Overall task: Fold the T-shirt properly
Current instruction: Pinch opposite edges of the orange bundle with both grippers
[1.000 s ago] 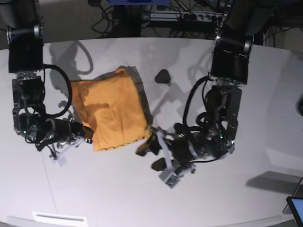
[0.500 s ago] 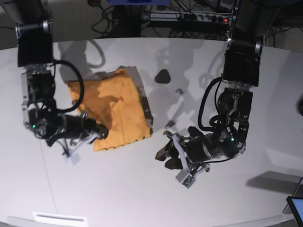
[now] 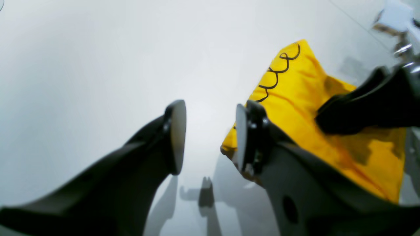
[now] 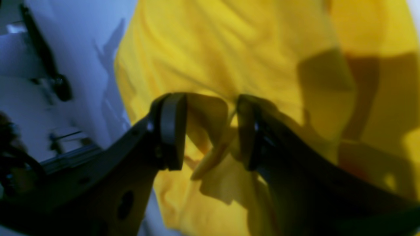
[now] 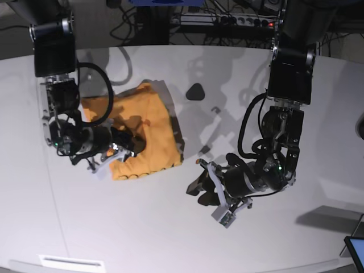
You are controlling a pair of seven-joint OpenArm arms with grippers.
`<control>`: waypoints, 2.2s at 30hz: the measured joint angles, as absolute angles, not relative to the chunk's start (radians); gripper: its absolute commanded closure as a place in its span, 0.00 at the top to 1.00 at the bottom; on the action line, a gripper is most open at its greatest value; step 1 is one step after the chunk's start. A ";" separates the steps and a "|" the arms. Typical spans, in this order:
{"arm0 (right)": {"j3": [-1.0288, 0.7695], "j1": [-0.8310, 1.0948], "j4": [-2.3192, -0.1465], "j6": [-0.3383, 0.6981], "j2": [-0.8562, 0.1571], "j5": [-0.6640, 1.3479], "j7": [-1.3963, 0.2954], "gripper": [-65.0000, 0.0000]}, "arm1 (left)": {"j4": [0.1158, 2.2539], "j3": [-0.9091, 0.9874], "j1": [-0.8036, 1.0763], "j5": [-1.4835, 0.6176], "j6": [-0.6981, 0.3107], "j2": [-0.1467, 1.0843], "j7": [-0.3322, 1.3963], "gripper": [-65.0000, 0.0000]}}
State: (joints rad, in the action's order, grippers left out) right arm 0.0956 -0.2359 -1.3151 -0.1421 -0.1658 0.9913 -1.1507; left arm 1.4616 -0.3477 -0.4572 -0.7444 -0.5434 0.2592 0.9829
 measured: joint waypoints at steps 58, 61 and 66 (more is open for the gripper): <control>0.461 -0.584 -1.188 -0.027 -0.206 0.977 -1.168 0.39 | 1.600 -0.353 -0.420 -0.751 -0.550 0.380 0.979 0.34; 0.393 -0.574 -1.225 -0.027 -0.228 0.984 -1.206 0.39 | 1.600 -0.356 -0.421 -0.748 -0.550 0.379 0.979 0.34; 0.276 -0.494 -1.337 -0.154 -0.234 0.968 -1.280 0.32 | 1.600 -0.359 -0.385 -0.749 -0.550 0.378 0.979 0.33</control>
